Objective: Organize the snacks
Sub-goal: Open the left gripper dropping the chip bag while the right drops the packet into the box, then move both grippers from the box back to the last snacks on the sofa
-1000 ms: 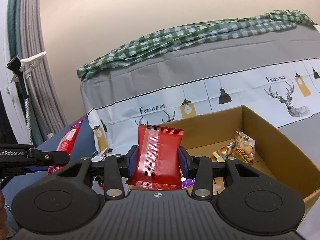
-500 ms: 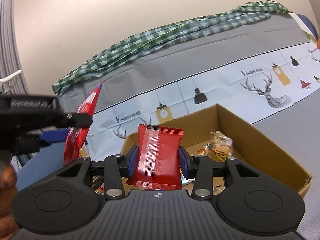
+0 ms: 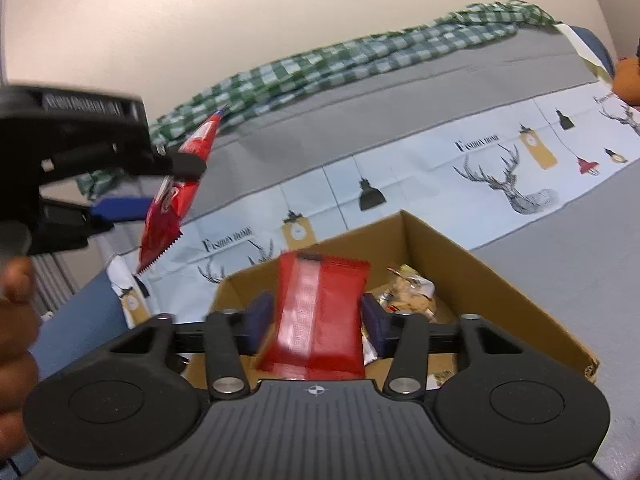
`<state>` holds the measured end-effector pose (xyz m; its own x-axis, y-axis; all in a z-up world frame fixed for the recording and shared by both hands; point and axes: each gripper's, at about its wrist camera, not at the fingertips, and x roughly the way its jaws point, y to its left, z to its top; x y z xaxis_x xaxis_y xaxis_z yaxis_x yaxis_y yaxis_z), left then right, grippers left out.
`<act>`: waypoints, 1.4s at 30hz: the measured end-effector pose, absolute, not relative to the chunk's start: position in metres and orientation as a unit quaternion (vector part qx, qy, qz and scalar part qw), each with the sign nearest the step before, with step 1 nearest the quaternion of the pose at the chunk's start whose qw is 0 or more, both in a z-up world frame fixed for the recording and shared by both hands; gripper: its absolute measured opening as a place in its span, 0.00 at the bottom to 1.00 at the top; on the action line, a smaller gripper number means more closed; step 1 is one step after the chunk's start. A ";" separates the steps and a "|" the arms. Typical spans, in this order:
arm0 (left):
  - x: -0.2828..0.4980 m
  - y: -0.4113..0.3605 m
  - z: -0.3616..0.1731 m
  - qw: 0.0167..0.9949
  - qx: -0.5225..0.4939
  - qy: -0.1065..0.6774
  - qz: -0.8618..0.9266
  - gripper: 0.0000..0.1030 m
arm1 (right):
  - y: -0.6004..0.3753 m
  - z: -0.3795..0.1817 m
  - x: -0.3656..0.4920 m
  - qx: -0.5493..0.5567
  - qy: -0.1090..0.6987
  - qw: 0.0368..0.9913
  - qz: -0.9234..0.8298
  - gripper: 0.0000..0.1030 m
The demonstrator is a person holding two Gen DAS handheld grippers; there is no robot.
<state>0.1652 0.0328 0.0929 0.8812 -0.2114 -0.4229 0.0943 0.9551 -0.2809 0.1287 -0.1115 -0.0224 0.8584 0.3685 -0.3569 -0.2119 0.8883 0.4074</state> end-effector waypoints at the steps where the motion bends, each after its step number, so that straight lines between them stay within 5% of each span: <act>1: 0.164 0.034 0.092 0.961 -0.128 0.232 -0.076 0.77 | -0.111 -0.023 0.129 0.180 0.219 0.948 0.146 0.74; 7: 0.118 0.064 0.079 0.970 -0.112 0.212 -0.044 0.72 | -0.109 -0.027 0.128 0.167 0.223 0.951 0.135 0.74; 13: 0.052 0.121 0.024 0.968 -0.052 0.244 -0.023 0.42 | -0.103 -0.030 0.121 0.139 0.227 0.954 0.137 0.74; 18: 0.006 0.188 -0.017 0.960 -0.102 0.262 0.019 0.31 | -0.095 -0.030 0.109 0.118 0.225 0.955 0.152 0.72; 22: -0.010 0.226 -0.030 0.947 -0.198 0.251 0.034 0.31 | -0.086 -0.029 0.095 0.103 0.223 0.953 0.179 0.58; 28: -0.007 0.221 -0.028 0.948 -0.187 0.256 0.024 0.31 | -0.081 -0.028 0.081 0.106 0.232 0.948 0.191 0.31; 34: -0.006 0.195 -0.023 0.962 -0.136 0.238 -0.002 0.32 | -0.079 -0.035 0.080 0.120 0.258 0.941 0.182 0.34; 37: -0.005 0.188 -0.026 0.962 -0.121 0.243 -0.005 0.34 | -0.073 -0.038 0.078 0.121 0.262 0.941 0.176 0.49; 42: 0.002 0.185 -0.029 0.963 -0.115 0.245 0.005 0.50 | -0.061 -0.034 0.070 0.100 0.236 0.950 0.176 0.58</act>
<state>0.0017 0.1846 -0.0289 0.8797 -0.0460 -0.4732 -0.0665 0.9736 -0.2182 0.0701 -0.0612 -0.0340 0.8266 0.3811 -0.4142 -0.2870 0.9184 0.2724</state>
